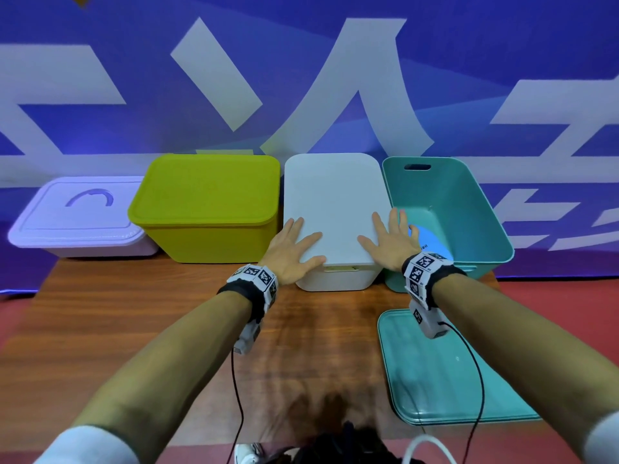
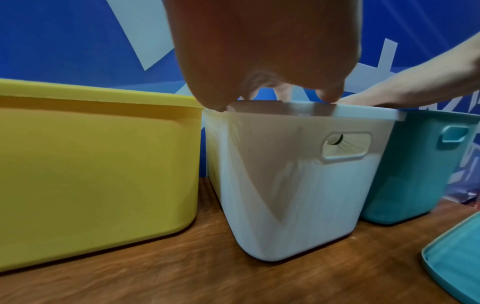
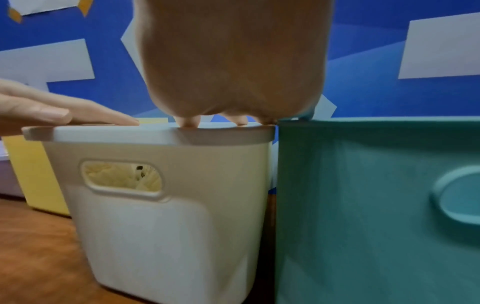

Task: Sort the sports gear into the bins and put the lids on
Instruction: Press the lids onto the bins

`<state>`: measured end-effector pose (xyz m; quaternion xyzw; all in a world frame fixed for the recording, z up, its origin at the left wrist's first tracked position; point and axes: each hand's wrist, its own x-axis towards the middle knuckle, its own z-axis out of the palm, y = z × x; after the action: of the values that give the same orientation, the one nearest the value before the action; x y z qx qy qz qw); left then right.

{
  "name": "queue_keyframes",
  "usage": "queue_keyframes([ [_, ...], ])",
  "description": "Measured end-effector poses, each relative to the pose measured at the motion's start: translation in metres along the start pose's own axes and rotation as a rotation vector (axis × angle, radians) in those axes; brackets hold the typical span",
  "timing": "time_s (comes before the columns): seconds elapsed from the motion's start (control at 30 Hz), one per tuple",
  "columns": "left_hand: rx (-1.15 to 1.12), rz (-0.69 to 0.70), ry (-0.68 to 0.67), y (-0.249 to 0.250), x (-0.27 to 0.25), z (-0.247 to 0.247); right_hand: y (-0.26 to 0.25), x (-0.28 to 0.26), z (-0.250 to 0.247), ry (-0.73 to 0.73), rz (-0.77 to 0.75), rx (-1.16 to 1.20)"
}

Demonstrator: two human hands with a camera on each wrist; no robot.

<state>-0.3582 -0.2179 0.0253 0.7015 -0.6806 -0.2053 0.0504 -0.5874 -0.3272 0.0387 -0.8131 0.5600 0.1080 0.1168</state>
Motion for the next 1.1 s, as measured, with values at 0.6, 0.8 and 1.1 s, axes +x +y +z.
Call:
queue_keyframes([
  [0.6,0.313,-0.114,-0.021,-0.001,0.045,-0.034,0.0,0.031,-0.02,-0.089,-0.102,-0.084],
  [0.8,0.273,-0.116,0.033,-0.002,0.068,-0.056,-0.002,0.047,-0.049,-0.056,-0.145,-0.136],
  [1.1,0.256,-0.242,-0.096,-0.011,0.109,-0.076,-0.001,0.106,-0.078,-0.149,-0.114,-0.109],
])
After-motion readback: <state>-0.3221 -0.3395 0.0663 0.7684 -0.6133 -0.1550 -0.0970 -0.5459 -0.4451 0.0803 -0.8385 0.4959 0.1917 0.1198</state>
